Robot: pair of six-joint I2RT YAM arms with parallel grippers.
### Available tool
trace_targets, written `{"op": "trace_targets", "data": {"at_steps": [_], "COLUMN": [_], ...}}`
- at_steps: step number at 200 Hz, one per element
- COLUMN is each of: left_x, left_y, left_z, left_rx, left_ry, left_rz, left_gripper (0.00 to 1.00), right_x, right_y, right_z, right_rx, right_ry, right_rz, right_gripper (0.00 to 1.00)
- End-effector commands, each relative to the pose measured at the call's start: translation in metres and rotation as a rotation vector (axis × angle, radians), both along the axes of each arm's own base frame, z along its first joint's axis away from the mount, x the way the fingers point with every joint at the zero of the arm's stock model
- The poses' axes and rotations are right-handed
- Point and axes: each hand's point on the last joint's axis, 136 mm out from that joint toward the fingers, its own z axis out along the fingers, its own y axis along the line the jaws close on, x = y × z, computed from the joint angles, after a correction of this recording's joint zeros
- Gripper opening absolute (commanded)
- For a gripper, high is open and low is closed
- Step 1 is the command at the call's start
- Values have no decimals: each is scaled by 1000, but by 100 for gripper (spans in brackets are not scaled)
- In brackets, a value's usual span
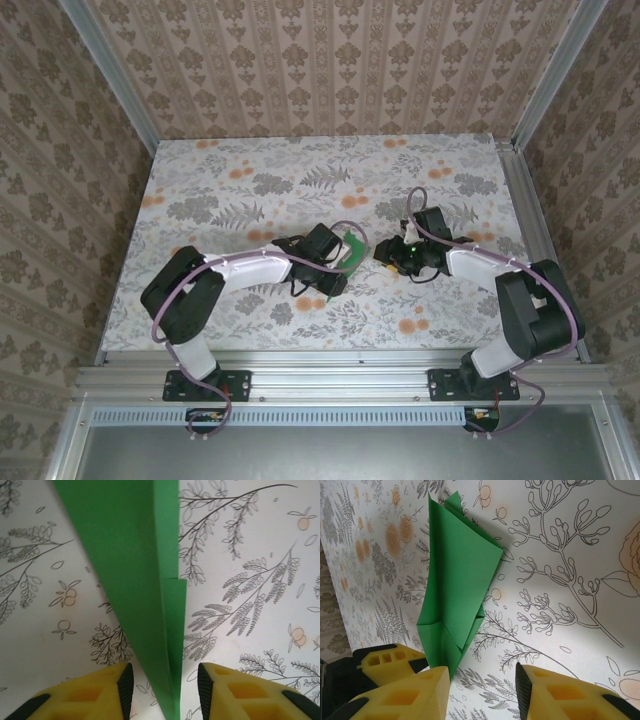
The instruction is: Fold a paper plane with a square sheet of paper (pick it up from the middle)
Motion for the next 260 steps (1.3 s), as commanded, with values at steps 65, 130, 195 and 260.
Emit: {"op": "trace_targets", "data": {"at_steps": [65, 130, 195, 260], "left_x": [10, 13, 13, 9], "left_y": [6, 13, 11, 17], "left_z": [0, 4, 9, 5], "left_rx": [18, -33, -183, -190], "left_ry": [-23, -3, 47, 61], "left_rz": [38, 79, 109, 121], "left_gripper": [13, 3, 2, 2], "right_x": [-13, -20, -15, -10], "right_y": [32, 60, 88, 108], "right_z": [2, -14, -18, -21], "right_rx": [71, 102, 156, 174], "right_ry": [2, 50, 67, 76], "right_rz": [57, 70, 80, 98], "right_gripper": [45, 48, 48, 50]}}
